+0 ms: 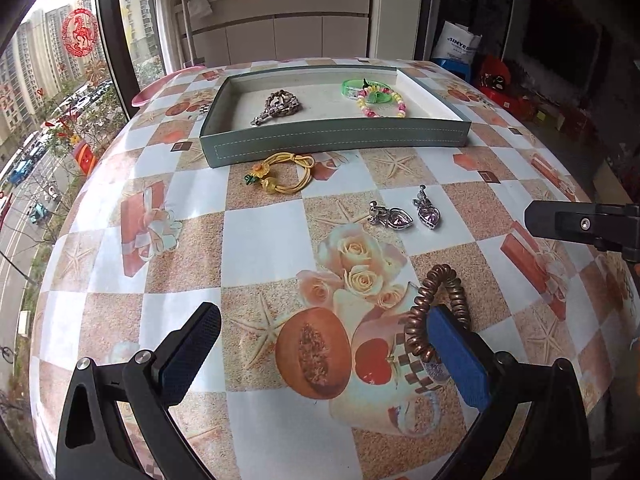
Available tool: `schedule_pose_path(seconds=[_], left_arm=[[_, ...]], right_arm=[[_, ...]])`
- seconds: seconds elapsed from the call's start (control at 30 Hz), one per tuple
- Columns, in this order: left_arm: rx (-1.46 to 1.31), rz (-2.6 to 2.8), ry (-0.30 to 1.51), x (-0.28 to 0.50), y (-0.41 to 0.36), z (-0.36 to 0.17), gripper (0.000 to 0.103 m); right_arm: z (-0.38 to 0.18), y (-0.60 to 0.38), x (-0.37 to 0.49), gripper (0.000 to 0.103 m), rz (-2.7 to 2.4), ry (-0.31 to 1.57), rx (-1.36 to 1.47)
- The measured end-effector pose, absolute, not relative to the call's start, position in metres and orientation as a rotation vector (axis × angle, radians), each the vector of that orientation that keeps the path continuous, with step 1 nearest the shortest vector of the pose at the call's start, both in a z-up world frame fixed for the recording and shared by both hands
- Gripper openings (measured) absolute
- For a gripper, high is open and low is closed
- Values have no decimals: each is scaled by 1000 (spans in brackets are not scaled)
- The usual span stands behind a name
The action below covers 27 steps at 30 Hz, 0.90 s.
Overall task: Organize jewelry
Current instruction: 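Lift both tools out of the tray toward the remaining jewelry, then grasp the yellow flower hair tie with the left tool while the right tool grasps a heart pendant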
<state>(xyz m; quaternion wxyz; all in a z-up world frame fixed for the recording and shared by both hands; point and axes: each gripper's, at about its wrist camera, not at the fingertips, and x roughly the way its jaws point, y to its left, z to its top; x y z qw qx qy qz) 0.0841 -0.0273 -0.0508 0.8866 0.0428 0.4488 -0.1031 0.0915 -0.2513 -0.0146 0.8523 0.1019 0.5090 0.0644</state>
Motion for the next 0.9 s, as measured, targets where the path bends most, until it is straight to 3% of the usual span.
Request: schedule_pose_path(seconds=[0.4, 0.9], left_arm=[[64, -113, 944, 131, 3, -56, 103], [77, -127, 988, 201, -13, -62, 103]], right_arm=[[-36, -221, 125, 102, 150, 1106, 106], [-54, -184, 146, 76, 175, 1100, -87]])
